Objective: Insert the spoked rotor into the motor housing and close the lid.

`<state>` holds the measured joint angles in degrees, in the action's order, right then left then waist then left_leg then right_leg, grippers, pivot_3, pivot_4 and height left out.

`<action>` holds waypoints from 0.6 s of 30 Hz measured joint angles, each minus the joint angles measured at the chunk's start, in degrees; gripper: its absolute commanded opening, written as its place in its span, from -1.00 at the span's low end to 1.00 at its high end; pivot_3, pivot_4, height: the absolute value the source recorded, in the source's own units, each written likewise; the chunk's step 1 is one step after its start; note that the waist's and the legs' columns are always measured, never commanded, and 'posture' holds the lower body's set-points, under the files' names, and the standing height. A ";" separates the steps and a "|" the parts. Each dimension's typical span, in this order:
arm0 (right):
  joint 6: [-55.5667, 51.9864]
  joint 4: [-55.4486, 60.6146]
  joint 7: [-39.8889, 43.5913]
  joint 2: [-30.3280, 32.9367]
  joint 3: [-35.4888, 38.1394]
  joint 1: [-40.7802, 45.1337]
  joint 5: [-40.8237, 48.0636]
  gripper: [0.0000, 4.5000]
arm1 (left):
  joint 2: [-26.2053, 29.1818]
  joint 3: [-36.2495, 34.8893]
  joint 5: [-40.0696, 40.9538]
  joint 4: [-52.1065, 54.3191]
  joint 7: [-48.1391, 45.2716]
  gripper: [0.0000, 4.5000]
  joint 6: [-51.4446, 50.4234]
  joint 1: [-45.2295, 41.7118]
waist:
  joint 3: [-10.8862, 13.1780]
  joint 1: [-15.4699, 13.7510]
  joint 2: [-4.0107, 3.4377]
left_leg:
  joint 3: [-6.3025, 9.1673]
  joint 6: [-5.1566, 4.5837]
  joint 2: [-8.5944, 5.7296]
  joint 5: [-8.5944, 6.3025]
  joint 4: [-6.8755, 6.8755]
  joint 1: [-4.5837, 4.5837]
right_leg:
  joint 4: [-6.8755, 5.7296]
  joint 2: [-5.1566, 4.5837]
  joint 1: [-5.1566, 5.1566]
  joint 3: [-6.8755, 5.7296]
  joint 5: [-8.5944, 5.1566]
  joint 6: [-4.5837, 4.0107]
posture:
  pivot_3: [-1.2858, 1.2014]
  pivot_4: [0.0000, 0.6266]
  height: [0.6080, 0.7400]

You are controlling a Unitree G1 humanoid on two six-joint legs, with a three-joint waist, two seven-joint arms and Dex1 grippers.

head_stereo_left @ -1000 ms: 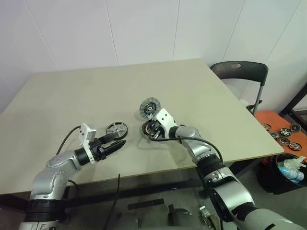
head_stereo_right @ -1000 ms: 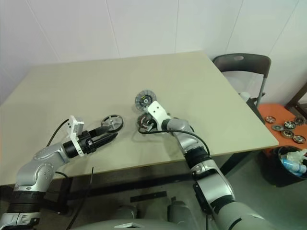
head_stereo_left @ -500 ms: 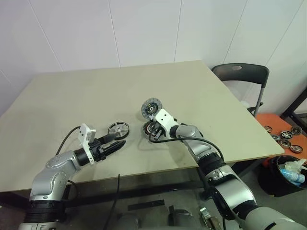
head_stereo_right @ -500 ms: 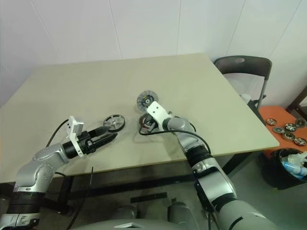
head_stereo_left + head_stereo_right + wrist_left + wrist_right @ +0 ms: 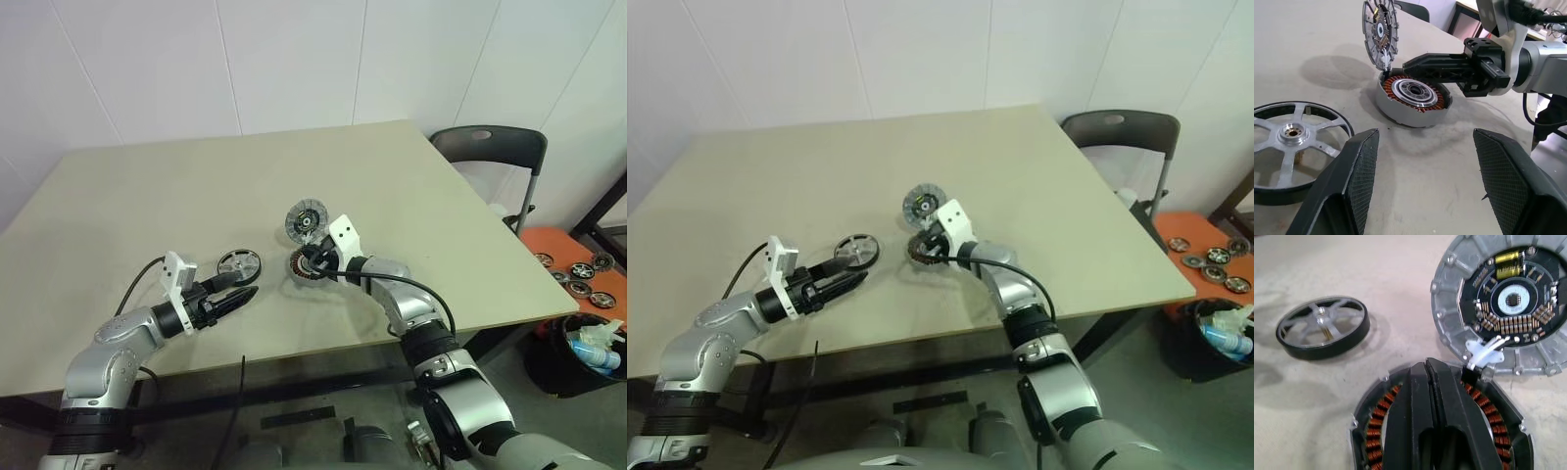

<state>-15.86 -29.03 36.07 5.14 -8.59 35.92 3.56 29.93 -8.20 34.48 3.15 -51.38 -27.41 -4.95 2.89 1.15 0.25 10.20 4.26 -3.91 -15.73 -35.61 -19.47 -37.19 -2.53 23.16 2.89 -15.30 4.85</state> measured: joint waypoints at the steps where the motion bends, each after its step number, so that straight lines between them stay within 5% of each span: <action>1: 0.01 0.00 -0.01 -0.01 0.00 0.00 0.00 -0.99 | 0.00 0.00 0.02 0.01 0.00 0.44 -0.07 0.00 | 0.00 0.00 0.00 | 0.00 0.00 0.00 0.00 0.00 0.00 | 0.00 0.00 0.00 0.00 0.00 0.00 | 0.03 -1.00 1.00; 18: 3.17 -2.29 -5.28 1.74 -4.61 0.16 -7.29 -0.99 | 0.01 -0.29 1.10 0.57 0.18 0.44 -1.14 0.28 | -0.02 0.01 0.03 | -0.03 0.00 0.00 0.00 -0.02 0.09 | -0.02 0.01 -0.09 0.01 -0.01 -0.01 | 0.03 -1.00 1.00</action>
<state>-12.69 -31.32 30.79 6.88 -13.20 36.08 -3.73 29.94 -8.49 35.58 3.71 -51.20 -28.54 -4.66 2.87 1.16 0.27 10.17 4.26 -3.91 -15.73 -35.63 -19.38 -37.21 -2.52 23.08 2.90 -15.30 4.84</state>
